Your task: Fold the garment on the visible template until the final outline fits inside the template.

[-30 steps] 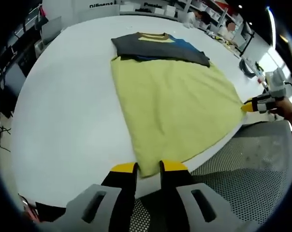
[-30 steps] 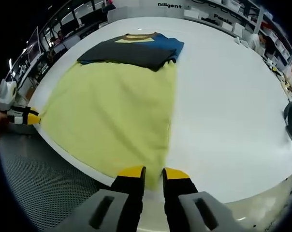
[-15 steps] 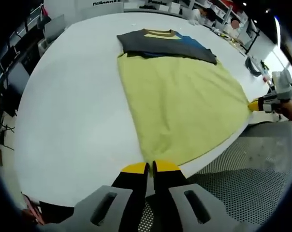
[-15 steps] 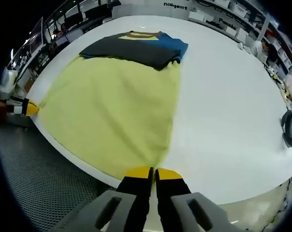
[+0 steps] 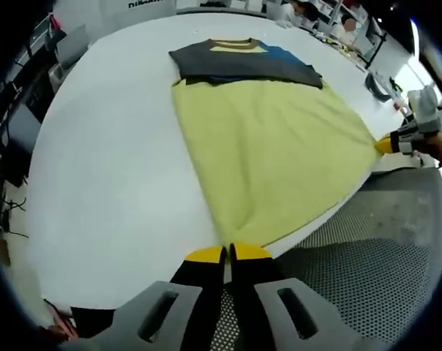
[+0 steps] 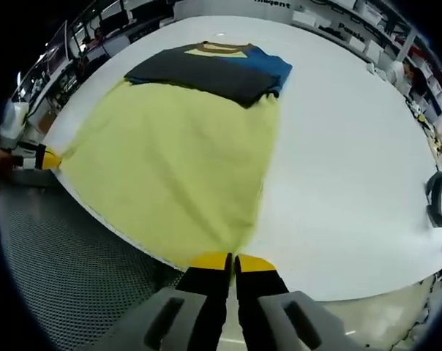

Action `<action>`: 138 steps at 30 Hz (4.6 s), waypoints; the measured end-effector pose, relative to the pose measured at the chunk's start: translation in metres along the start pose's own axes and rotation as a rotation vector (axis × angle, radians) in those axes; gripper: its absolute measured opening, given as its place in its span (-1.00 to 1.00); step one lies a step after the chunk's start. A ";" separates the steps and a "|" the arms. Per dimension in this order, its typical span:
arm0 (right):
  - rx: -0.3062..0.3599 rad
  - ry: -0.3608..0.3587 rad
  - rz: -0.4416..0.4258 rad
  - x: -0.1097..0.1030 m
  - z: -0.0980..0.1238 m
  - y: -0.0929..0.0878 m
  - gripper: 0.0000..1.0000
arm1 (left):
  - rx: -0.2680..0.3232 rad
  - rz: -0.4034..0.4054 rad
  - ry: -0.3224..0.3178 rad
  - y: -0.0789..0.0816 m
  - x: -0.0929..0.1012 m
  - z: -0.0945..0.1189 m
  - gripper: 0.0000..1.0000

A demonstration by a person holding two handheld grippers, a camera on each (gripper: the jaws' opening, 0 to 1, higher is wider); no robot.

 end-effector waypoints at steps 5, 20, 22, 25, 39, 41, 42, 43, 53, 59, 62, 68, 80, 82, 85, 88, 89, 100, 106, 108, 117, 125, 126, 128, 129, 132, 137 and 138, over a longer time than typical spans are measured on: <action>-0.009 0.017 0.000 -0.002 0.005 -0.002 -1.00 | -0.027 -0.016 -0.004 -0.006 -0.003 0.003 -0.89; -0.026 0.077 -0.029 -0.011 0.016 -0.005 -1.00 | -0.109 -0.080 0.014 -0.021 0.000 0.015 -0.89; -0.030 0.074 -0.019 -0.011 0.017 -0.004 -1.00 | -0.112 -0.071 0.014 -0.022 0.001 0.014 -0.89; -0.031 0.073 -0.021 -0.010 0.020 -0.001 -1.00 | -0.113 -0.057 0.012 -0.021 0.001 0.015 -0.89; 0.062 0.060 -0.018 -0.002 0.035 0.014 -1.00 | 0.011 0.096 -0.093 0.003 -0.003 0.034 -0.89; 0.076 0.050 -0.011 0.000 0.038 0.017 -1.00 | 0.029 0.105 -0.098 0.007 -0.004 0.037 -0.89; 0.080 0.046 -0.009 0.000 0.039 0.017 -1.00 | 0.040 0.108 -0.099 0.010 -0.005 0.039 -0.89; 0.092 0.037 -0.008 0.002 0.040 0.019 -1.00 | 0.049 0.109 -0.099 0.012 -0.005 0.040 -0.89; 0.257 0.002 -0.088 0.013 0.053 0.036 -1.00 | 0.158 0.135 -0.120 0.038 -0.010 0.048 -0.90; 0.353 -0.055 -0.107 0.025 0.063 0.049 -1.00 | 0.219 0.142 -0.124 0.053 -0.012 0.052 -0.90; 0.373 -0.065 -0.114 0.029 0.066 0.055 -1.00 | 0.242 0.150 -0.130 0.061 -0.013 0.055 -0.90; 0.407 -0.079 -0.099 0.036 0.071 0.074 -1.00 | 0.291 0.168 -0.144 0.079 -0.016 0.058 -0.90; 0.430 -0.125 -0.058 0.051 0.077 0.110 -1.00 | 0.396 0.126 -0.124 0.124 -0.018 0.069 -0.90; 0.437 -0.127 -0.053 0.053 0.077 0.115 -1.00 | 0.408 0.112 -0.108 0.130 -0.018 0.069 -0.90; 0.448 -0.136 -0.052 0.059 0.076 0.123 -1.00 | 0.431 0.098 -0.096 0.142 -0.018 0.071 -0.90; 0.455 -0.141 -0.055 0.063 0.076 0.130 -1.00 | 0.447 0.098 -0.100 0.153 -0.017 0.071 -0.90; 0.459 -0.143 -0.056 0.065 0.076 0.132 -1.00 | 0.452 0.096 -0.099 0.157 -0.017 0.071 -0.90; 0.468 -0.156 -0.086 0.084 0.071 0.159 -1.00 | 0.520 0.077 -0.074 0.201 -0.017 0.074 -0.91; 0.479 -0.150 -0.101 0.088 0.068 0.174 -1.00 | 0.531 0.063 -0.062 0.220 -0.015 0.067 -0.91; 0.475 -0.153 -0.104 0.090 0.066 0.179 -1.00 | 0.540 0.065 -0.054 0.227 -0.016 0.065 -0.91; 0.438 -0.171 -0.103 0.112 0.046 0.206 -1.00 | 0.539 0.059 -0.015 0.262 -0.024 0.046 -0.91; 0.364 -0.122 -0.101 0.122 0.008 0.224 -1.00 | 0.524 0.072 0.038 0.276 -0.038 0.022 -0.92; 0.354 -0.128 -0.096 0.124 0.004 0.225 -1.00 | 0.526 0.068 0.035 0.274 -0.037 0.018 -0.92; 0.346 -0.124 -0.102 0.129 -0.006 0.226 -1.00 | 0.523 0.063 0.022 0.269 -0.037 0.008 -0.92; 0.344 -0.119 -0.105 0.131 -0.009 0.226 -1.00 | 0.523 0.060 0.013 0.268 -0.038 0.004 -0.92; 0.331 -0.111 -0.105 0.136 -0.017 0.226 -1.00 | 0.512 0.046 -0.016 0.267 -0.039 -0.006 -0.91; 0.290 -0.117 -0.089 0.142 -0.027 0.219 -1.00 | 0.497 0.018 -0.050 0.262 -0.040 -0.021 -0.88; 0.283 -0.114 -0.091 0.142 -0.028 0.217 -1.00 | 0.474 0.001 -0.062 0.260 -0.040 -0.026 -0.87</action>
Point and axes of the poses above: the point that each gripper's makers call its tool centre point, and the gripper's own axes: z roughly backward along the fingers, x roughly to its right, y roughly out of its top, the point moved 9 cm from there along z, roughly backward along the fingers, and after that the axes turned 14 degrees about z, right-handed, at the moved point
